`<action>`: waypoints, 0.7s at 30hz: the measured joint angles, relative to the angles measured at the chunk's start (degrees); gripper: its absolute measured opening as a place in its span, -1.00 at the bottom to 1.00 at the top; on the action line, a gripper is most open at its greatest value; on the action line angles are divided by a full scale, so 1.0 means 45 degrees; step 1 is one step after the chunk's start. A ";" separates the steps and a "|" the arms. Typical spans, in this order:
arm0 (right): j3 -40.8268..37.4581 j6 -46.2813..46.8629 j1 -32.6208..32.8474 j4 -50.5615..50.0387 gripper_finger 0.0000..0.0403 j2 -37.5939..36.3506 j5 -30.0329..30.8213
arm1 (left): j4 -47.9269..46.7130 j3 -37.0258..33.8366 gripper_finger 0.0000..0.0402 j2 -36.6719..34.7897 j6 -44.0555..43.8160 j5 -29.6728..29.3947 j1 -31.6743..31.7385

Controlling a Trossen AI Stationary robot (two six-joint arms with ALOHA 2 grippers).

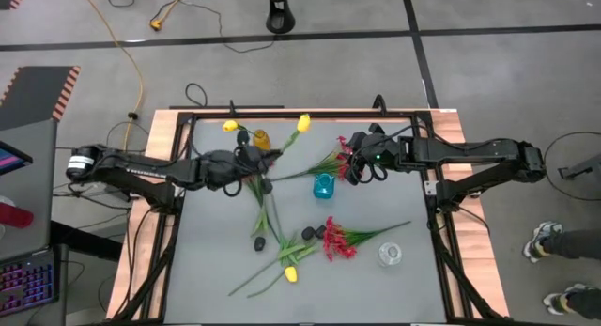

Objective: Sort flowers into vase by color
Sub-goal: Put the top yellow flower into the yellow vase

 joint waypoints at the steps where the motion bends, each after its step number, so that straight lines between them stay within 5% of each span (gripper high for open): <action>1: 0.0000 0.0000 0.0000 0.0005 -0.17 0.0000 0.0005 | 0.0552 -0.0107 -1.00 0.0000 0.0510 0.0058 0.0175; 8: 0.0000 0.0000 0.0000 0.0087 -0.17 -0.0001 0.0014 | 0.2935 -0.0143 -1.00 0.0248 0.2609 0.1436 0.1551; 21: 0.0000 0.0000 0.0000 0.0276 -0.17 0.0000 0.0014 | 0.3263 -0.0143 -1.00 0.0257 0.3255 0.3681 0.3964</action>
